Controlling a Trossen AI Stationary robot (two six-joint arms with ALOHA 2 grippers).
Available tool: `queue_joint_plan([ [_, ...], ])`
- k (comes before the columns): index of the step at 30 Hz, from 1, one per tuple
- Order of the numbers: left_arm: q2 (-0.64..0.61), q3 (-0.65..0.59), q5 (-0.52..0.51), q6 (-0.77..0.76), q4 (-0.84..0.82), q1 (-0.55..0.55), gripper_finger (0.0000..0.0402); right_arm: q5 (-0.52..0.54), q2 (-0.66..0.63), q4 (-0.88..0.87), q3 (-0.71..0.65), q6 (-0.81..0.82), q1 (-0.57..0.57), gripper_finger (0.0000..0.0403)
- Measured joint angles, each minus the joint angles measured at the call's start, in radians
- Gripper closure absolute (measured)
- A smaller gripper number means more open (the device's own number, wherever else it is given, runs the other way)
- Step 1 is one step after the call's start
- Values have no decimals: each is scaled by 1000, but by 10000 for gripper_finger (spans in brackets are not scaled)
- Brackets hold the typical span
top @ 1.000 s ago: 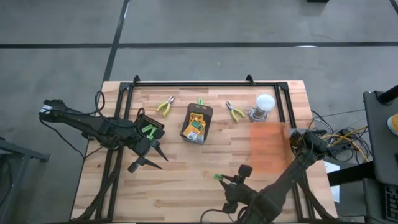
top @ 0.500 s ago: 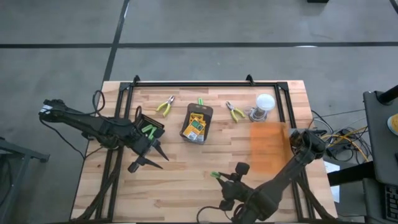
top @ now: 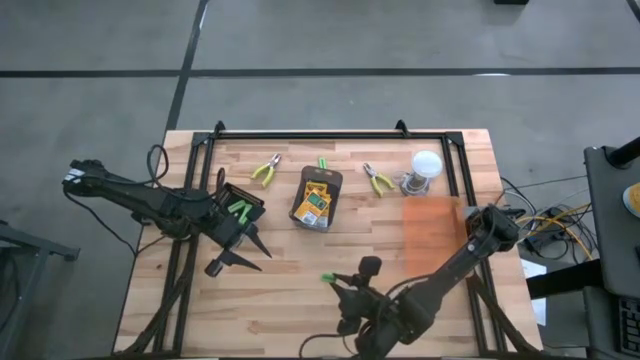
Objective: Pick & Place School Supplies
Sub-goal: Put the bottom light green eraser into the black bin
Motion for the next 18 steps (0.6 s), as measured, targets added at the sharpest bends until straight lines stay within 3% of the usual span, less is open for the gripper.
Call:
queue_joint_plan([
  [7,1,0,-14,-27,-6,0,232,0,0,118,0,-127,-10,312],
  [13,33,-4,-184,-9,-6,0,232,1,0,273,0,-305,-41,312],
  [18,96,-15,-272,113,-11,0,232,1,0,373,0,-454,-79,312],
])
